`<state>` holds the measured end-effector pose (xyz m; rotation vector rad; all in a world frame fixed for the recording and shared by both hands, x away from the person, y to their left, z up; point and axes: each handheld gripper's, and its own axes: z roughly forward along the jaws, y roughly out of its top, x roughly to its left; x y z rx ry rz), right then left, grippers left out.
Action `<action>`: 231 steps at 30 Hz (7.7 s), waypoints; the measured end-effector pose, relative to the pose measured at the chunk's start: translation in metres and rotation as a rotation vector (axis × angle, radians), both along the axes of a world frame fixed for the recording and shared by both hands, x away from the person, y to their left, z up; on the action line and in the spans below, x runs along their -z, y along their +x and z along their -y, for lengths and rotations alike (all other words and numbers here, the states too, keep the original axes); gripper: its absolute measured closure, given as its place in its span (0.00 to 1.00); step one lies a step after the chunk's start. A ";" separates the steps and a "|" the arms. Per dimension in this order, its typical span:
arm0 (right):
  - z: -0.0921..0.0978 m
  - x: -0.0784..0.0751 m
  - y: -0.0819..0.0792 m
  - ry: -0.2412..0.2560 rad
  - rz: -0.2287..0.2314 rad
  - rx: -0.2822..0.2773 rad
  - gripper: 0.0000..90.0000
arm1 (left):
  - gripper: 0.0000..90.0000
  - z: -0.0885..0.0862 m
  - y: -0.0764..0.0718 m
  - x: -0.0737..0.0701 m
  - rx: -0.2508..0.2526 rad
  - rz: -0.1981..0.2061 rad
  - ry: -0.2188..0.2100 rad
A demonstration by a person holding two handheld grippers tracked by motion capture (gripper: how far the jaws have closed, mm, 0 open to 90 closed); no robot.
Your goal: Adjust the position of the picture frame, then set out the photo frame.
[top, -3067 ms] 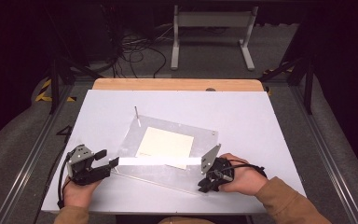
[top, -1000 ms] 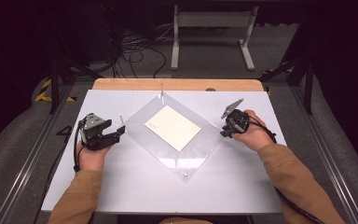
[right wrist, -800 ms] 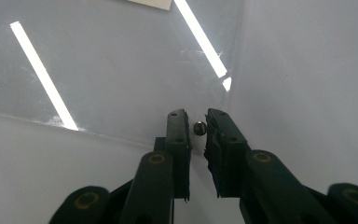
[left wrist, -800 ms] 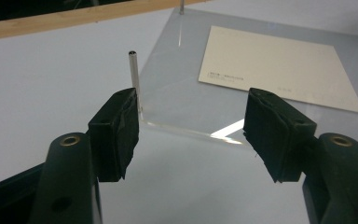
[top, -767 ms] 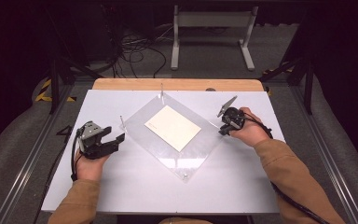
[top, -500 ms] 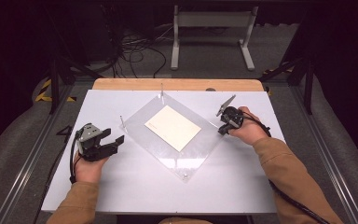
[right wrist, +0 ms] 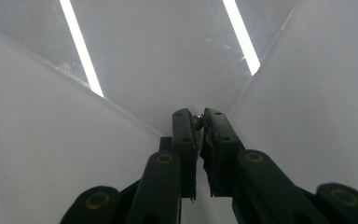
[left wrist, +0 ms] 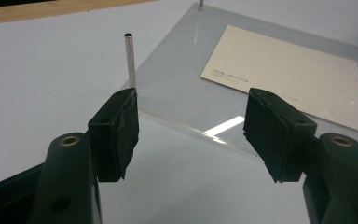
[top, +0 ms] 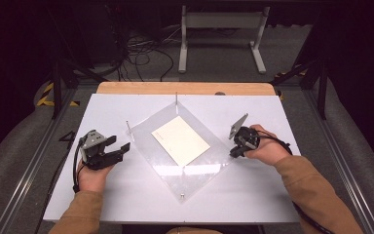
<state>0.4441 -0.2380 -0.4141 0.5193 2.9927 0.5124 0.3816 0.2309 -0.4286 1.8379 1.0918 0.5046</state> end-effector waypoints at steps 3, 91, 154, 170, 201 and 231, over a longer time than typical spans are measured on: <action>-0.004 0.001 -0.019 0.009 -0.012 -0.037 0.93 | 0.40 0.001 0.000 0.001 0.002 -0.003 0.001; 0.065 -0.008 -0.090 0.530 0.060 0.105 0.77 | 0.94 0.159 0.125 0.004 0.160 -0.014 0.133; 0.030 0.032 0.051 0.573 0.434 0.520 0.95 | 0.39 0.063 -0.030 -0.005 0.311 0.006 -0.009; 0.036 0.038 0.058 0.655 0.379 0.606 0.95 | 0.39 0.058 -0.041 0.003 0.325 -0.006 0.020; 0.040 0.037 0.076 0.710 0.225 0.688 0.95 | 0.15 0.074 -0.064 0.024 0.543 0.142 0.202; 0.042 0.042 0.077 0.761 0.177 0.722 0.93 | 0.36 0.115 -0.061 0.027 0.646 0.420 0.224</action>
